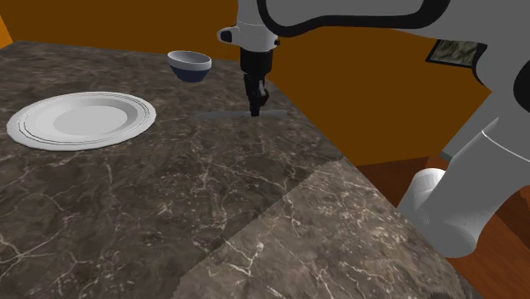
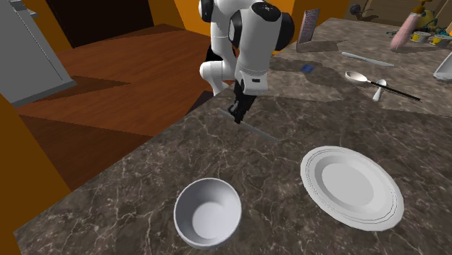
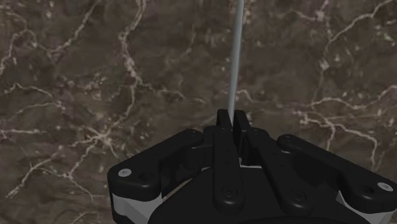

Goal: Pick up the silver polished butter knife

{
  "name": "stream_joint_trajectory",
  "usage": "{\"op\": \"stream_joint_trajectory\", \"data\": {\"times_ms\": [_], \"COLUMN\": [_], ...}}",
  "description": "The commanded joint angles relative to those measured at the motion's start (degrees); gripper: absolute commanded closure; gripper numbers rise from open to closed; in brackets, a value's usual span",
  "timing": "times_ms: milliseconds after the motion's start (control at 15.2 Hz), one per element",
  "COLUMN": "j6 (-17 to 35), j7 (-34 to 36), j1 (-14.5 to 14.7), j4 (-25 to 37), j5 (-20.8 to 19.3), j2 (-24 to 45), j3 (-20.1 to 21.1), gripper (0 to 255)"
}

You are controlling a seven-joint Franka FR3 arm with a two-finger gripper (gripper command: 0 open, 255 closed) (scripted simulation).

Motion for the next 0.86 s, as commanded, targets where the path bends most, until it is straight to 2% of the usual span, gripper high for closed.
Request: {"op": "stream_joint_trajectory", "data": {"times_ms": [0,660,792], "j6": [-1.44,-9.45,-9.57], "j7": [-0.09,-0.69,-0.70], "j1": [0.02,0.09,0.10], "j4": [1.46,11.01,11.17], "j5": [0.01,-0.24,-0.24], "j2": [0.04,1.58,1.61], "j3": [0.03,0.19,0.19], "gripper": [255,255,255]}}
